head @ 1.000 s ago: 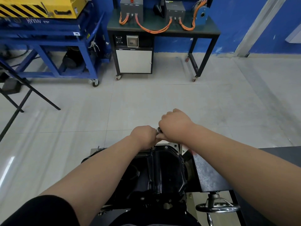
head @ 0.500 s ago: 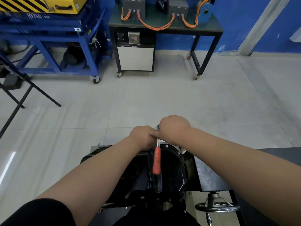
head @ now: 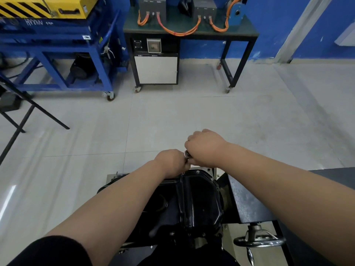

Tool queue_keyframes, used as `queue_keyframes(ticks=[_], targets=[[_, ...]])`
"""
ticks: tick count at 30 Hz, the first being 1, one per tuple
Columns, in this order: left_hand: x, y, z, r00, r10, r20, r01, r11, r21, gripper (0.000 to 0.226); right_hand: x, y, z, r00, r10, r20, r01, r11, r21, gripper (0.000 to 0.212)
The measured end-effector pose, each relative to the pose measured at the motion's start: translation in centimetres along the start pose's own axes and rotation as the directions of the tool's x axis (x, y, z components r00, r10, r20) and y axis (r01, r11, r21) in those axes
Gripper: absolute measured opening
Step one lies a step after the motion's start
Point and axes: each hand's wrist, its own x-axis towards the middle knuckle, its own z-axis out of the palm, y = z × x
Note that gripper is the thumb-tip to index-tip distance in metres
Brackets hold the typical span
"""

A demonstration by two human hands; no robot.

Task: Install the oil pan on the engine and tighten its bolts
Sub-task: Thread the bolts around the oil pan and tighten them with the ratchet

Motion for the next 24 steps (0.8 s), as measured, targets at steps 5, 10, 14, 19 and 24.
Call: queue_keyframes(ticks=[5, 10, 14, 19, 24], targets=[[-0.1, -0.2, 0.3, 1.0, -0.005, -0.029, 0.004, 1.0, -0.015, 0.033, -0.4, 0.0, -0.3, 0.998, -0.054, -0.032, 0.052, 0.998, -0.047, 0.029], [0.3, 0.0, 0.2, 0.999, -0.001, 0.044, 0.001, 1.0, 0.0, 0.03, -0.1, -0.7, -0.5, 0.993, 0.067, 0.099, -0.065, 0.997, -0.029, 0.027], [0.1, -0.1, 0.2, 0.996, 0.082, -0.025, -0.08, 0.994, 0.08, 0.035, -0.3, 0.8, -0.9, 0.986, -0.166, -0.028, 0.161, 0.977, -0.144, 0.02], [0.1, -0.5, -0.5, 0.999, -0.035, 0.034, 0.038, 0.992, -0.119, 0.031, -0.1, -1.0, 0.5, 0.969, 0.222, 0.111, -0.234, 0.966, 0.111, 0.04], [0.1, -0.1, -0.4, 0.999, 0.042, 0.03, -0.039, 0.995, -0.09, 0.037, -0.2, 0.6, 0.1, 0.999, -0.046, -0.009, 0.046, 0.999, 0.01, 0.023]])
